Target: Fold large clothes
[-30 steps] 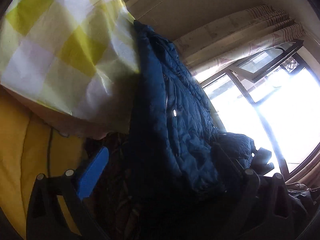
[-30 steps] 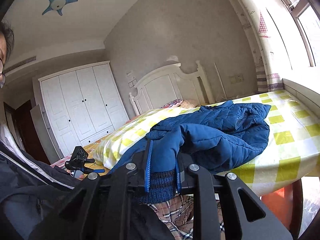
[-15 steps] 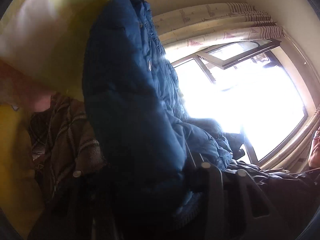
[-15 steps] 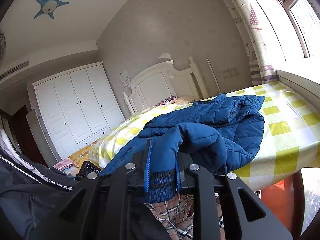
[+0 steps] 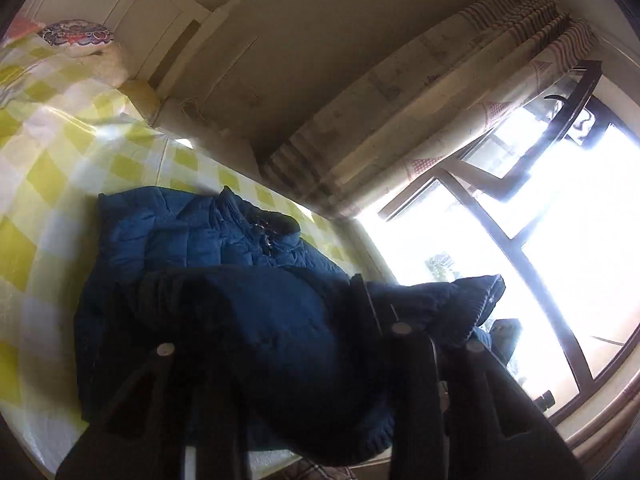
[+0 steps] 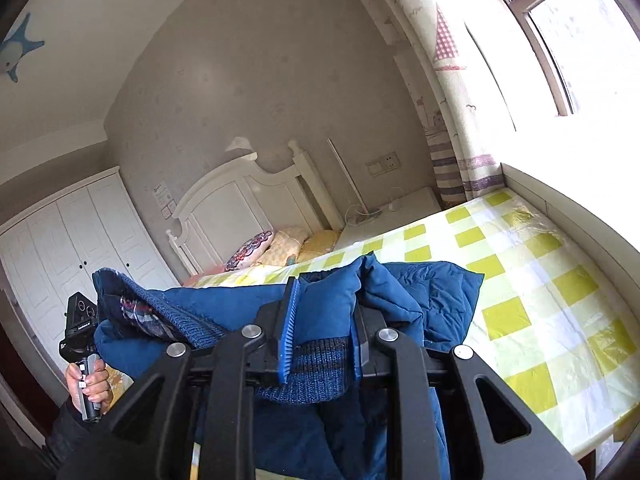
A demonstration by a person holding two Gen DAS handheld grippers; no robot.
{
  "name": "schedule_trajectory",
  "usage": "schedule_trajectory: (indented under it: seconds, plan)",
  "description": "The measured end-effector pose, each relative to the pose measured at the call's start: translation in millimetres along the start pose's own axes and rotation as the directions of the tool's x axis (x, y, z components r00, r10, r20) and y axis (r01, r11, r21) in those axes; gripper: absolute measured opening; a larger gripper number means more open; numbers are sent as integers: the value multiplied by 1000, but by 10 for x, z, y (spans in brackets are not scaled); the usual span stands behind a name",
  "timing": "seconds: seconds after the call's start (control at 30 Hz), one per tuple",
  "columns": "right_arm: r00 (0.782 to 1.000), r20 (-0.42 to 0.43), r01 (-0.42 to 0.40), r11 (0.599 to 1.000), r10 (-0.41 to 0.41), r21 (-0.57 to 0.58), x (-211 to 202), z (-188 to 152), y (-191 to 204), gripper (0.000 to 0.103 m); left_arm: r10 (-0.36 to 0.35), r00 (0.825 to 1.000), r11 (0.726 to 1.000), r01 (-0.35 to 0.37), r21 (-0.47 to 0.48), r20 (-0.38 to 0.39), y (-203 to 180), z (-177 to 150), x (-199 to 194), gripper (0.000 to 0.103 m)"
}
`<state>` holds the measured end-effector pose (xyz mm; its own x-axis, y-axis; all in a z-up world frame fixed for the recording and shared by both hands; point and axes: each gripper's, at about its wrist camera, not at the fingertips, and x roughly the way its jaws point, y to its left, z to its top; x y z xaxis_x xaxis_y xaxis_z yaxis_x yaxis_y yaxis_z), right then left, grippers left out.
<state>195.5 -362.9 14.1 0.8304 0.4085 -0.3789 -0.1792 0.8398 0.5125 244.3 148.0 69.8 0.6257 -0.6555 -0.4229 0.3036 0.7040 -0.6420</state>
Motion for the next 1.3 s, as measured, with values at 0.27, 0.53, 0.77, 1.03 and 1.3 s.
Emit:
schedule_trajectory:
  seconds: [0.27,0.53,0.77,1.03,1.3]
  plan:
    - [995,-39,98,989,-94,109,822,341,-521,93,308,911,935,-344,-91,-275,831,704,1607,77]
    - [949,-192,268,961,-252,65,1249,346,-1006,93,400,905,915,-403,11,-146,1073,812,1751,89]
    - [910,-319,244,964,-265,-105,1671,318,-907,93,518,837,850,-480,218,-176,1063,975,1807,97]
    - [908,-334,209,964,-254,-165,1898,164,-856,72,483,838,872,-436,222,-253,1418,865,1874,97]
    - [917,-157,279,870,-367,-406,1678,78,-316,29,495,864,850,-458,261,-93,1243,722,1732,17]
